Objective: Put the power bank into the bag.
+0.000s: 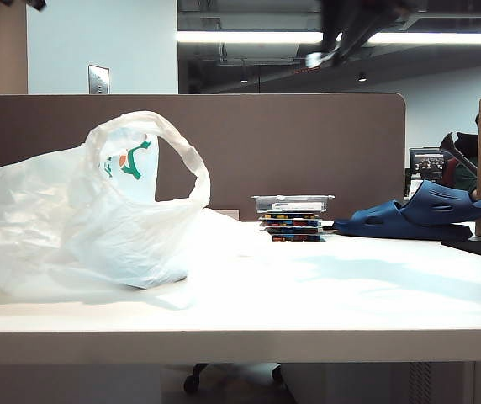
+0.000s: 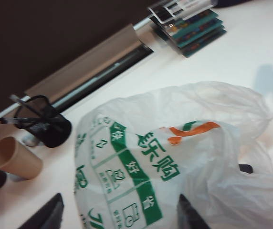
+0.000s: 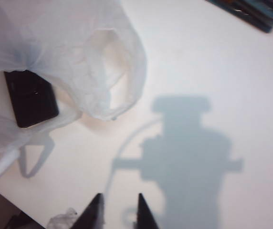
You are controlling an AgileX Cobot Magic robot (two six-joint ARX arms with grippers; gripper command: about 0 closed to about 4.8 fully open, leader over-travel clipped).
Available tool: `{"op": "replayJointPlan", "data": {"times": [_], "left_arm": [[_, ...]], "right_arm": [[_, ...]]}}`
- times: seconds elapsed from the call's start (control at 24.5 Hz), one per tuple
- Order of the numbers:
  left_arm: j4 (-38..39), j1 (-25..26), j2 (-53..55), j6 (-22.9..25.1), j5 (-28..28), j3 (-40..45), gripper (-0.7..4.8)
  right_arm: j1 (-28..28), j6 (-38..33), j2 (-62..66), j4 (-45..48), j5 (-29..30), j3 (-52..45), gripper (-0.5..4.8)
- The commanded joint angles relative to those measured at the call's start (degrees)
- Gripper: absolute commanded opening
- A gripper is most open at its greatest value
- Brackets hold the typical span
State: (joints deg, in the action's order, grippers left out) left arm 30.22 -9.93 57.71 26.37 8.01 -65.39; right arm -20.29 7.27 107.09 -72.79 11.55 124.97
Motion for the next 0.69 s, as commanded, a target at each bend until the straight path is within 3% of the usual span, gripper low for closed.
{"op": "replayJointPlan", "data": {"times": [0.04, 0.29, 0.53, 0.69], "left_arm": [[-0.7, 0.07, -1.79, 0.15, -0.48, -0.17, 1.17], [-0.57, 0.04, -2.82, -2.6, -0.5, -0.17, -0.06], [-0.68, 0.04, -5.53, -7.41, -0.46, -0.17, -0.06], [-0.22, 0.04, -8.17, -9.25, -0.48, -0.17, -0.06]], "right_arm": [[3.39, -0.17, -4.44, -1.49, -0.13, 0.2, -0.09], [12.09, -1.53, -14.38, -2.29, -0.22, 0.15, -0.09], [20.09, -4.26, -22.97, -2.82, -1.42, -0.7, -0.09], [22.05, -4.81, -28.76, -1.4, -1.4, -9.49, -0.09]]}}
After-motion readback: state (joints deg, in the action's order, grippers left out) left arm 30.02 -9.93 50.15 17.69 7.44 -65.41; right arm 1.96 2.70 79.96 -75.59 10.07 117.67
